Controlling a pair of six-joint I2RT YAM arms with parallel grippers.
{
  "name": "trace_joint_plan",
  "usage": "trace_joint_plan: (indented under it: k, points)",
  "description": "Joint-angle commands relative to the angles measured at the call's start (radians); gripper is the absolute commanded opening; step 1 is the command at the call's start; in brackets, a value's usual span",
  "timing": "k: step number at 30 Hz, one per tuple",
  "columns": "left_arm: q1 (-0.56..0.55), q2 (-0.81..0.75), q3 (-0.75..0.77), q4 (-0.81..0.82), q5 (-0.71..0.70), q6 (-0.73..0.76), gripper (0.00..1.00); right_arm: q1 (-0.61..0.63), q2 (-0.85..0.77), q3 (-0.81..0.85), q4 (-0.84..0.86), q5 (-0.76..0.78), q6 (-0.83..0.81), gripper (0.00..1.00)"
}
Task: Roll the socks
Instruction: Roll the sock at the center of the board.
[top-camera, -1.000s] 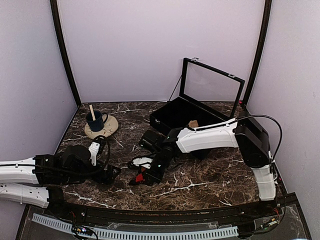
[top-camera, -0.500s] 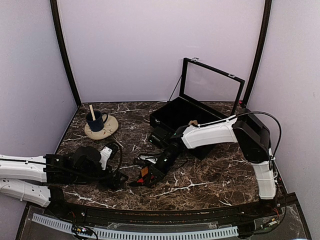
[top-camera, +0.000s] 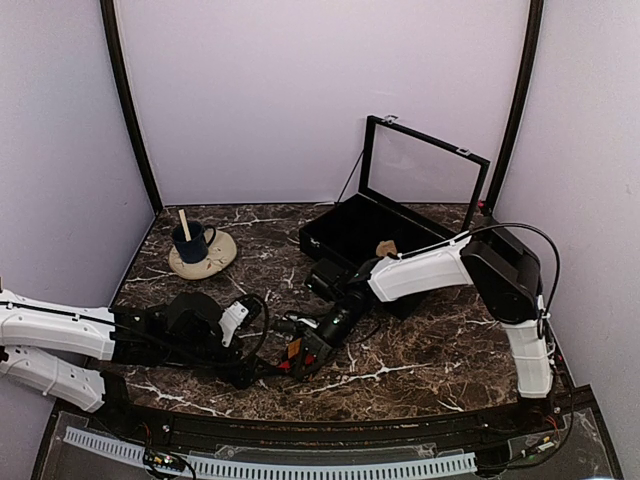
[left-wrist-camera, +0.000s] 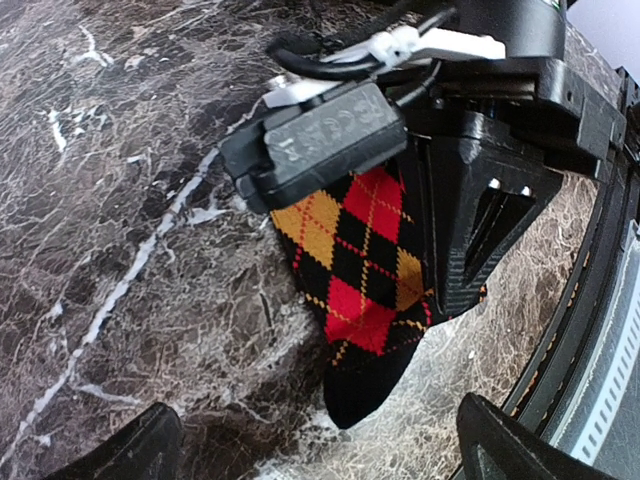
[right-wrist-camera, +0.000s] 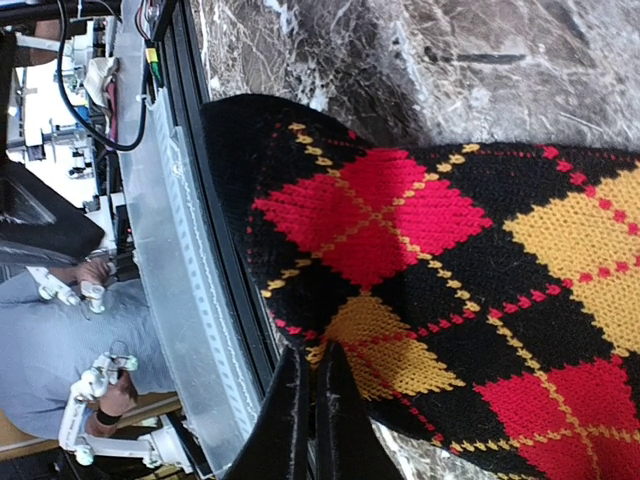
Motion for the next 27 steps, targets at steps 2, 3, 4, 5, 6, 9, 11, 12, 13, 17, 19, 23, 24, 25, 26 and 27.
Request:
trace_joint_plan:
  k: [2, 3, 4, 5, 6, 9, 11, 12, 13, 17, 19, 23, 24, 25, 26, 27]
  points:
    - [0.002, 0.018, 0.016, 0.057, 0.057, 0.065, 0.99, -0.015, 0.008, -0.023, 0.017, -0.037, 0.042, 0.0]
    - [0.002, 0.022, 0.015, 0.065, 0.062, 0.072, 0.99, -0.017, 0.006, -0.027, 0.018, -0.039, 0.043, 0.0]
    - [0.002, 0.029, 0.012, 0.074, 0.065, 0.082, 0.99, -0.019, 0.003, -0.034, 0.02, -0.04, 0.044, 0.0]
    - [0.002, 0.037, 0.015, 0.079, 0.068, 0.089, 0.99, -0.02, 0.001, -0.04, 0.021, -0.043, 0.044, 0.0]
    - [0.002, 0.047, 0.018, 0.082, 0.067, 0.098, 0.99, -0.021, 0.0, -0.046, 0.022, -0.043, 0.042, 0.0]
    - [0.001, 0.08, 0.03, 0.092, 0.07, 0.132, 0.98, -0.022, -0.005, -0.062, 0.023, -0.037, 0.042, 0.0]
    - [-0.002, 0.113, 0.046, 0.092, 0.063, 0.161, 0.96, -0.023, -0.005, -0.065, 0.017, -0.033, 0.036, 0.0]
    - [-0.005, 0.129, 0.055, 0.087, 0.055, 0.177, 0.95, -0.024, -0.005, -0.067, 0.014, -0.032, 0.033, 0.0]
    - [-0.01, 0.144, 0.067, 0.078, 0.045, 0.194, 0.95, -0.024, -0.005, -0.066, 0.011, -0.031, 0.03, 0.0]
    - [-0.039, 0.173, 0.093, 0.075, 0.006, 0.3, 0.93, -0.025, -0.008, -0.068, 0.004, -0.024, 0.023, 0.0]
    - [-0.05, 0.179, 0.102, 0.073, -0.001, 0.351, 0.91, -0.027, -0.008, -0.07, 0.003, -0.022, 0.022, 0.0]
    - [-0.067, 0.195, 0.125, 0.057, -0.008, 0.424, 0.89, -0.028, -0.005, -0.068, 0.0, -0.018, 0.018, 0.0]
    - [-0.075, 0.198, 0.129, 0.06, -0.003, 0.447, 0.88, -0.028, -0.004, -0.067, -0.004, -0.016, 0.014, 0.0]
    - [-0.086, 0.206, 0.135, 0.057, -0.005, 0.47, 0.88, -0.028, -0.002, -0.064, -0.009, -0.014, 0.012, 0.0]
    - [-0.098, 0.216, 0.147, 0.047, -0.009, 0.488, 0.88, -0.03, -0.003, -0.063, -0.011, -0.013, 0.01, 0.0]
    - [-0.109, 0.232, 0.159, 0.033, -0.013, 0.504, 0.88, -0.031, -0.003, -0.062, -0.014, -0.014, 0.009, 0.0]
